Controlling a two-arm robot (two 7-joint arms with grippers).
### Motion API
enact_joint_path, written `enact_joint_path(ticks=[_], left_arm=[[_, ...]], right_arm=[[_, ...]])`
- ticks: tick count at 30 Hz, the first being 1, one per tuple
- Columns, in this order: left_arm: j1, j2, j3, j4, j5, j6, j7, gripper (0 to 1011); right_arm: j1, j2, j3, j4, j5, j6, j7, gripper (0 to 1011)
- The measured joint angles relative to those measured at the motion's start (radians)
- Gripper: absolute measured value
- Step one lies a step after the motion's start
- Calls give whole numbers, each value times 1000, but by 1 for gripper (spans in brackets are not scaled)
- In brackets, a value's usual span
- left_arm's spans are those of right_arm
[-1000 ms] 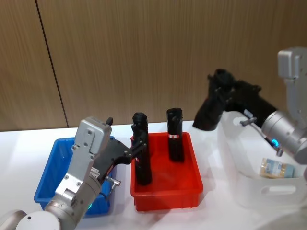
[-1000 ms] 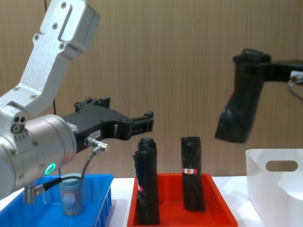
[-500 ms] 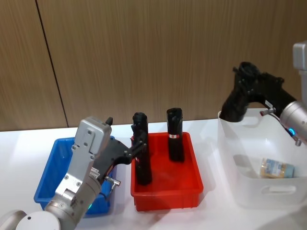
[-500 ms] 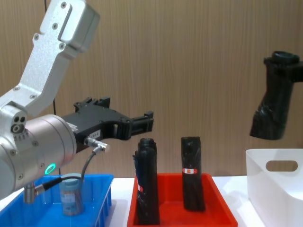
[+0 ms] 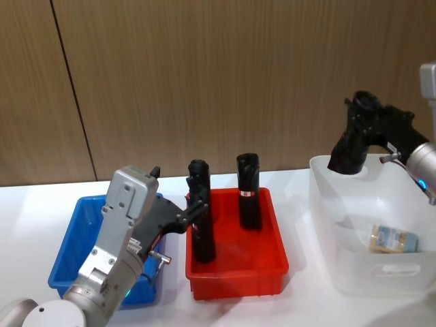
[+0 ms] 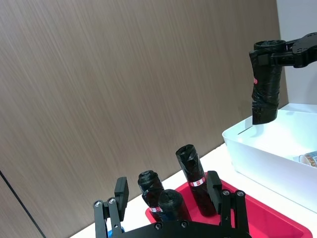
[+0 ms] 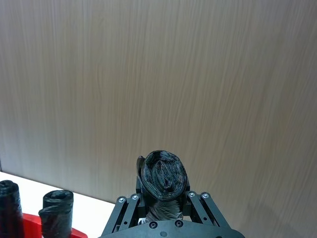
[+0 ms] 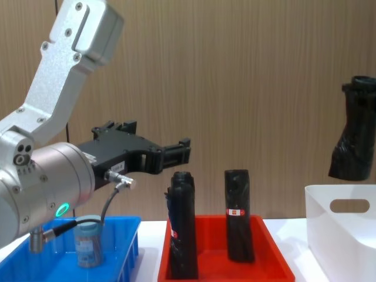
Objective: Pick the cotton swabs from the blue box and place them into the white box.
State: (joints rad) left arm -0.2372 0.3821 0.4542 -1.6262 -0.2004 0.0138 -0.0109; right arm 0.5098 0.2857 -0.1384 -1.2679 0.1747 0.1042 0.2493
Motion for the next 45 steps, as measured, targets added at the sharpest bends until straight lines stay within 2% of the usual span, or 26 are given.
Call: enact_joint_path(ticks=[15,45], left_arm=[[0,0,0,0,0,0,0,1004],[0,0,0,0,0,0,0,1004]], right_arm=[[15,1,4,32,-14,-5,-2,360],[21,2,6,44,-19,-6,-2,363]])
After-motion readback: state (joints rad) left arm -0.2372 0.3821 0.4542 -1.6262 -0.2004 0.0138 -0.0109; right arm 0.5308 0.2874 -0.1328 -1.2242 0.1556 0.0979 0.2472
